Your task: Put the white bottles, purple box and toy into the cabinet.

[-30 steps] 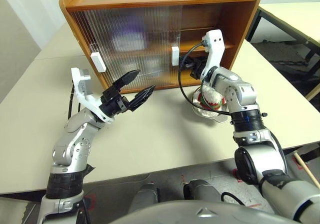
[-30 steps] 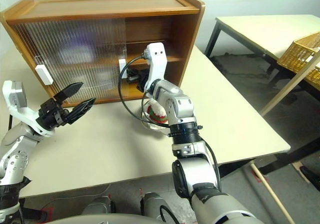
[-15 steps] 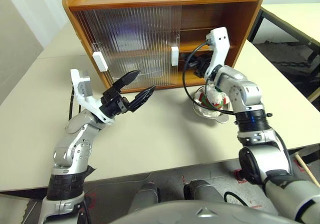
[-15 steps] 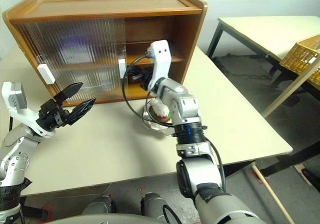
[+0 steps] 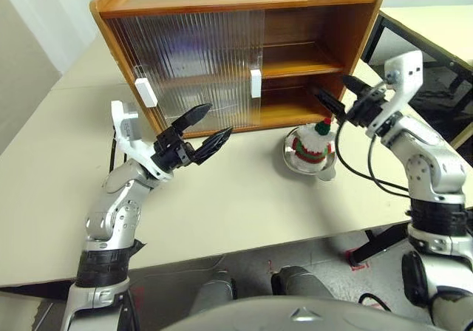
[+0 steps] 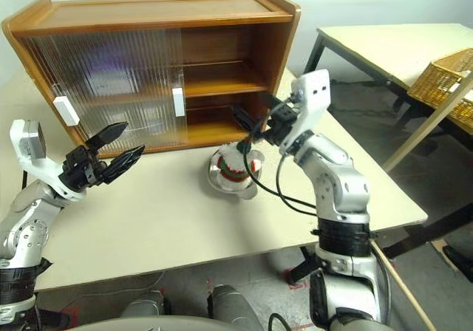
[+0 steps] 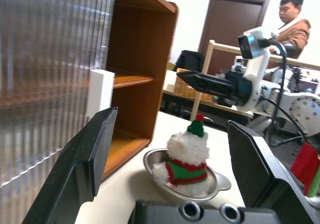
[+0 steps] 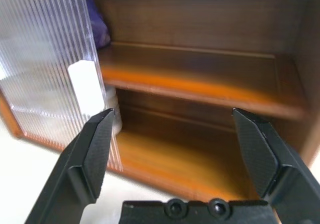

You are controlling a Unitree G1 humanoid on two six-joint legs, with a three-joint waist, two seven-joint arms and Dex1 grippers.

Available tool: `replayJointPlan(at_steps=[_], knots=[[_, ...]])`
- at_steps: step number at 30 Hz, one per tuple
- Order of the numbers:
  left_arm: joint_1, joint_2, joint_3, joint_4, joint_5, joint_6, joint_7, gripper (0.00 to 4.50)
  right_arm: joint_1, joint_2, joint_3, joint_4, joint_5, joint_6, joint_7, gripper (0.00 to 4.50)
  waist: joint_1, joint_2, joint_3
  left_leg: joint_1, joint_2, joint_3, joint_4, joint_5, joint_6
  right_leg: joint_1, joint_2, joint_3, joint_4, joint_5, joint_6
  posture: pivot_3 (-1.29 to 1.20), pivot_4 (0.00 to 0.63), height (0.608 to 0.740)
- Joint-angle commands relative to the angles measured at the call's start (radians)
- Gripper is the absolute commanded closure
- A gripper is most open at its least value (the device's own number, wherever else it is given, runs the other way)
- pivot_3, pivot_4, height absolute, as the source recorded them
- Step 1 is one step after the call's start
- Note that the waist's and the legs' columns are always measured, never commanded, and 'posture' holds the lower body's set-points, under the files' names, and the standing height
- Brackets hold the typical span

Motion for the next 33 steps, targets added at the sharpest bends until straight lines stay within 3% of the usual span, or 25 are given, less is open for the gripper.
replayJointPlan(at_steps=[1,14,33], knots=[[-0.004,0.004,-0.005,0.016,0.013,-0.002,-0.011,0.0,0.082,-0.029,-0.023,-0.075,0.063,0.032,0.04,0.02,-0.002,0.0,0.0,0.0,0.0,0.0,0.0,0.0,0.0,0.001,0.0,0.0,0.0,0.0,0.0,-0.15,0.022,0.74],[0.006,0.013,0.004,0.005,0.007,0.007,-0.009,0.0,0.295,-0.043,0.006,-0.103,0.1,0.011,0.07,0.02,-0.007,0.0,0.0,0.001,0.0,-0.001,0.0,-0.001,-0.001,0.002,0.0,0.001,-0.002,0.0,0.001,-0.15,0.031,0.74],[0.012,0.037,0.022,-0.016,-0.002,0.024,0.002,0.0,0.287,0.018,0.109,0.09,0.007,-0.123,0.101,0.02,-0.003,0.0,0.0,-0.001,0.0,-0.002,-0.002,-0.002,-0.004,0.0,0.0,0.001,-0.003,-0.004,0.001,-0.12,0.033,0.74]])
